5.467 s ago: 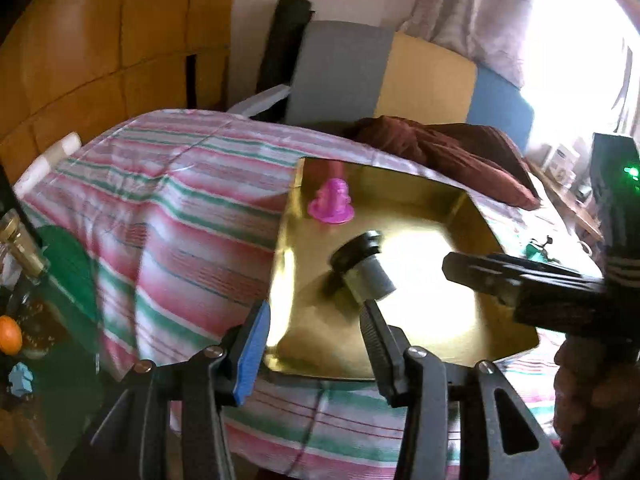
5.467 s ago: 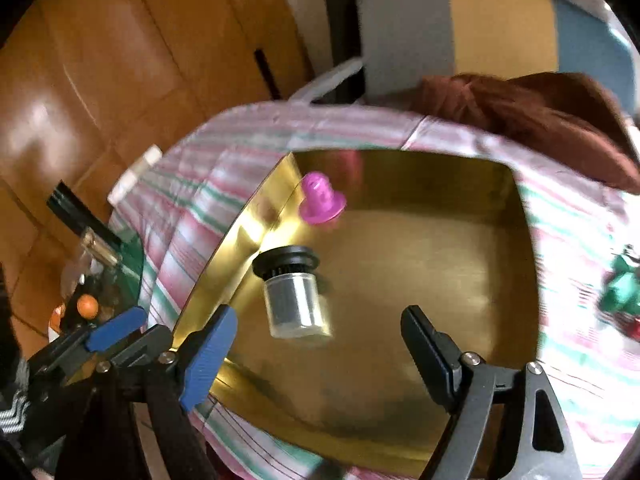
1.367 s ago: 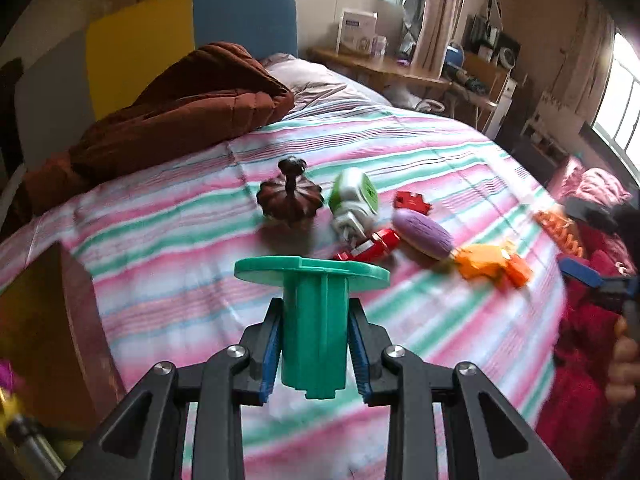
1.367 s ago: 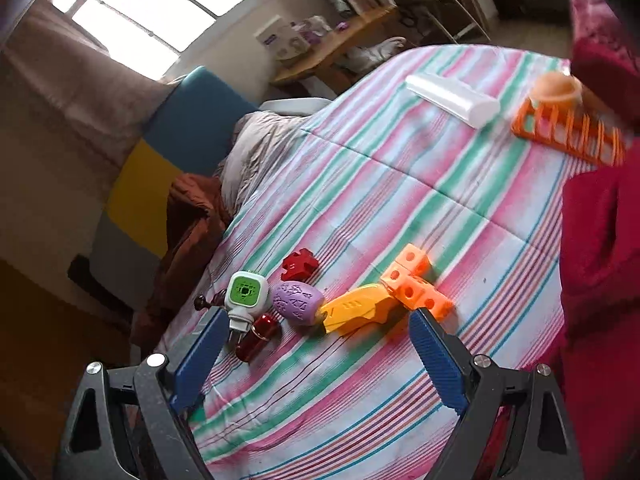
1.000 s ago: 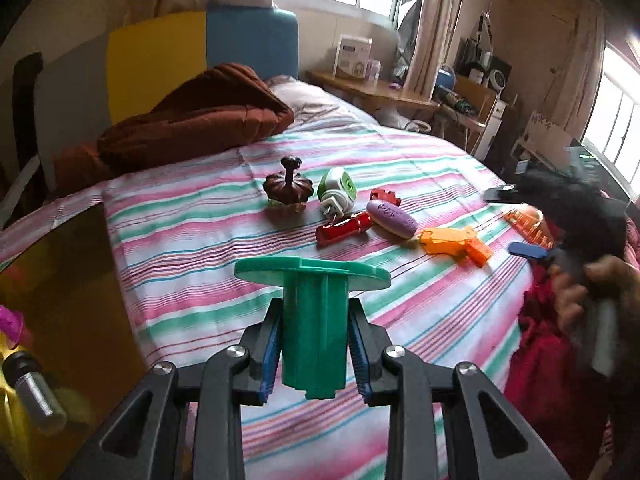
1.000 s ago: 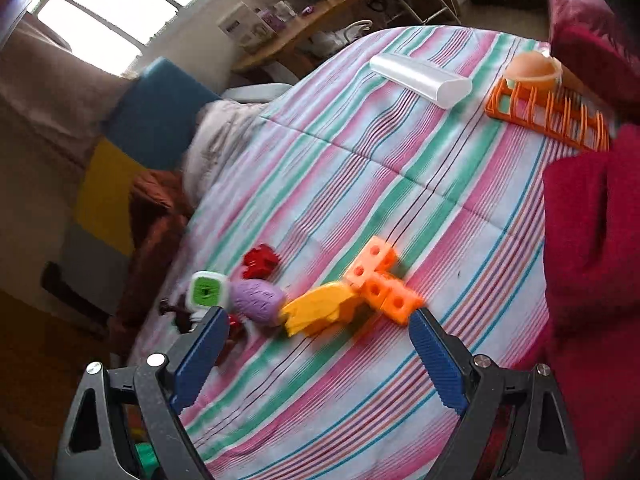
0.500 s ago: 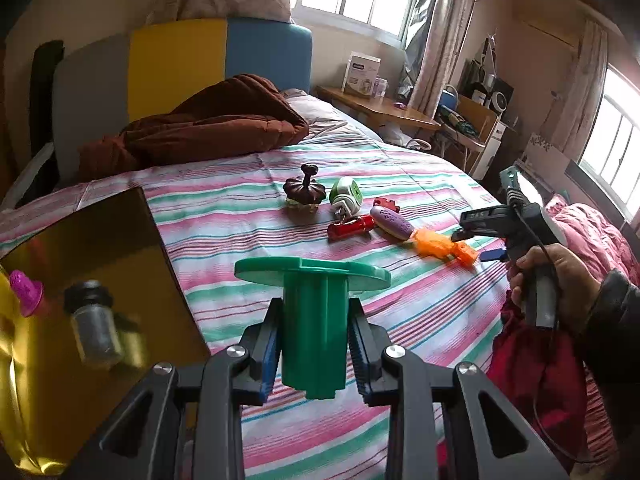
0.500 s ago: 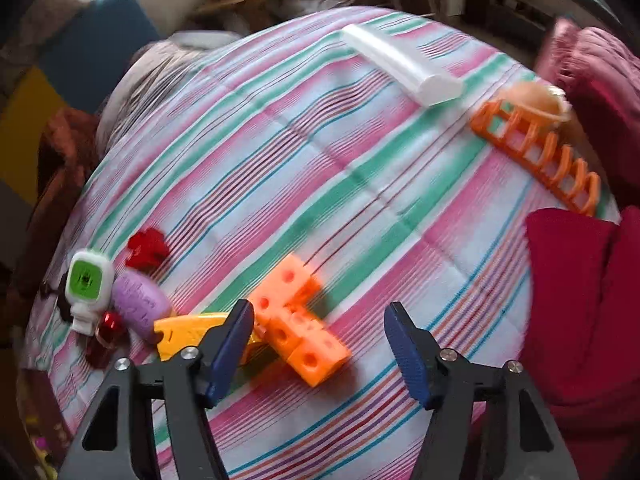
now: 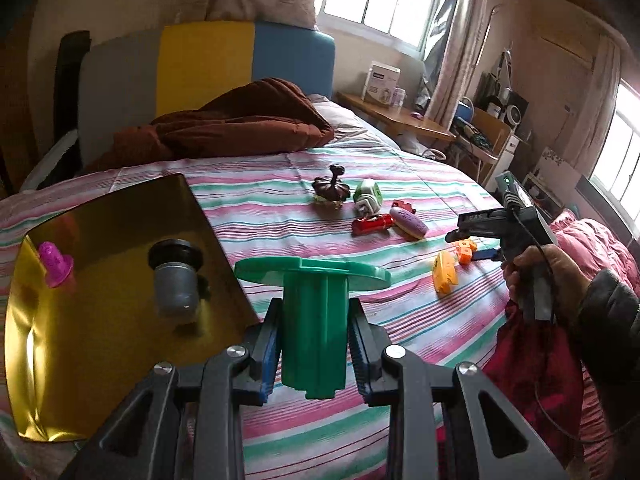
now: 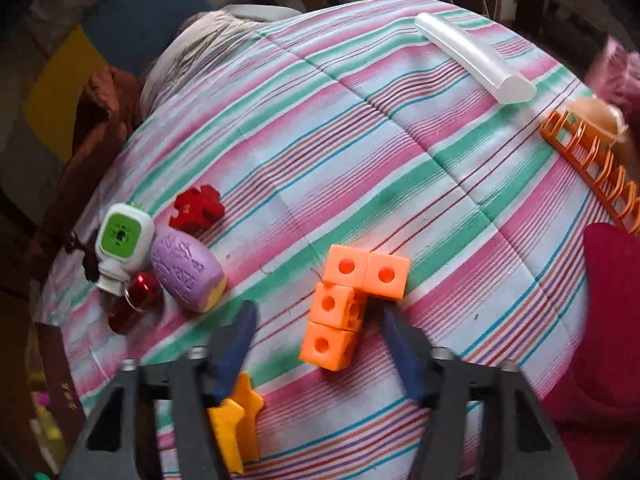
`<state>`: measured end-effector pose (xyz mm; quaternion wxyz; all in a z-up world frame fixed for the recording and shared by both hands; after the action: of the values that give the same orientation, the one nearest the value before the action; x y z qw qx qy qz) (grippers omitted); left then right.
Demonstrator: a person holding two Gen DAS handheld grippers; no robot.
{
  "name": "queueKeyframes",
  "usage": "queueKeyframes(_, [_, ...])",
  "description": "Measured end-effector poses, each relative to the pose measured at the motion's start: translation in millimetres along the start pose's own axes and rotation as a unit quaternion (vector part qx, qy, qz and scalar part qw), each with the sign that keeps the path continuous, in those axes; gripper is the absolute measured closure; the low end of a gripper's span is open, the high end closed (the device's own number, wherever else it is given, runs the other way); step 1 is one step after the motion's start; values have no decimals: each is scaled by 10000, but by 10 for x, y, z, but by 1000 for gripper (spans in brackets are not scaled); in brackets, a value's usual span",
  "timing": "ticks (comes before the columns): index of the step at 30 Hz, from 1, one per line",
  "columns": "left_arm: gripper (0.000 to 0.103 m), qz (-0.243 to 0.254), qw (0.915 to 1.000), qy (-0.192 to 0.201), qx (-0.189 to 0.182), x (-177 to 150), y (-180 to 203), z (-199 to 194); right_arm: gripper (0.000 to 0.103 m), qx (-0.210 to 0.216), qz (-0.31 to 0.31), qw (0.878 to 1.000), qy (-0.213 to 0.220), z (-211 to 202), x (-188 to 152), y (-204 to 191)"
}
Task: Organize rigid objects
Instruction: 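Place the green toy in the tray while right gripper grasps the orange cube blocks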
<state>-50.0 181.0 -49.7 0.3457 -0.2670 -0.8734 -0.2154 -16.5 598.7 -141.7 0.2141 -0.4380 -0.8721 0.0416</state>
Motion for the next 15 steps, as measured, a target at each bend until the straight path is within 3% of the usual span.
queueKeyframes(3, [73,-33,9999,49,84,-28,-48,-58,38,-273,-73,9996,33,3,34,39])
queueKeyframes(5, [73,-95,9998,57,137,-32,-104,-89,67,-576,-266,9980,49,-1,16,17])
queueKeyframes(6, [73,-156,9996,86,205,-39,-149,-118,75,-700,-373,9968,37,4,4,-1])
queueKeyframes(10, [73,-378,9978,215,497,-64,-354,-274,75,-1075,-812,9909,-37,50,-60,-87])
queueKeyframes(15, [73,-853,9915,334,920,-167,-782,-521,74,-1165,-785,9901,-33,56,-82,-71])
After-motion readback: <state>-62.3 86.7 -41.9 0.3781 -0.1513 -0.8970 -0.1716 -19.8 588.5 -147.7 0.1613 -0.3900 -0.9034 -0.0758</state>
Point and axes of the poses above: each gripper's, at about its wrist camera, not at the fingertips, and z roughly the way its jaws point, y to its right, x to its top, the point moved 3 cm from there along z, roughly the way its jaws point, and after that the axes turned 1 degree about y, right-handed, at the moved point
